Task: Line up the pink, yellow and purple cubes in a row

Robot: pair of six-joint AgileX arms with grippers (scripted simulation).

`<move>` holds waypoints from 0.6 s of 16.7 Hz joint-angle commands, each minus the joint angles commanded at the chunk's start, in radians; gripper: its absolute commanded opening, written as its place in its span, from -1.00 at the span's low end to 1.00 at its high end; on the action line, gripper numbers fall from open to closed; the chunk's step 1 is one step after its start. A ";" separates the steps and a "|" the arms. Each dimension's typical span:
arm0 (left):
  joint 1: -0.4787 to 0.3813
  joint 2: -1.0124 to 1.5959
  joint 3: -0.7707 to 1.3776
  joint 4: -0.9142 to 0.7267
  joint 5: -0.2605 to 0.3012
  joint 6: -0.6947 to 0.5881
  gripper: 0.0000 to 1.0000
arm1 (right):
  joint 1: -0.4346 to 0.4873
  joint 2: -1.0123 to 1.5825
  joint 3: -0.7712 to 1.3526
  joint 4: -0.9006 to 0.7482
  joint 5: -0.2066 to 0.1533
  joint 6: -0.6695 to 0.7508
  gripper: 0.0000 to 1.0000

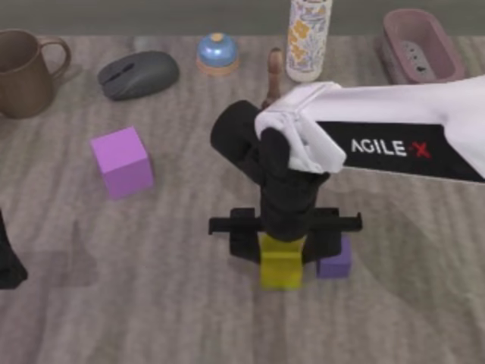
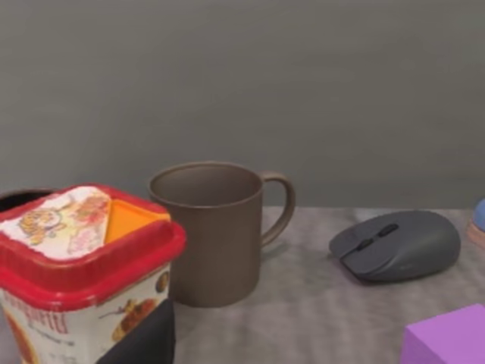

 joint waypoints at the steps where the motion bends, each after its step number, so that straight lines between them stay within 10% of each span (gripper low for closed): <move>1: 0.000 0.000 0.000 0.000 0.000 0.000 1.00 | 0.000 0.000 0.000 0.000 0.000 0.000 0.66; 4: 0.000 0.000 0.000 0.000 0.000 0.000 1.00 | 0.000 0.000 0.000 0.000 0.000 0.000 1.00; 10: 0.000 0.000 0.000 0.000 0.000 0.000 1.00 | 0.000 0.000 0.000 0.000 0.000 0.000 1.00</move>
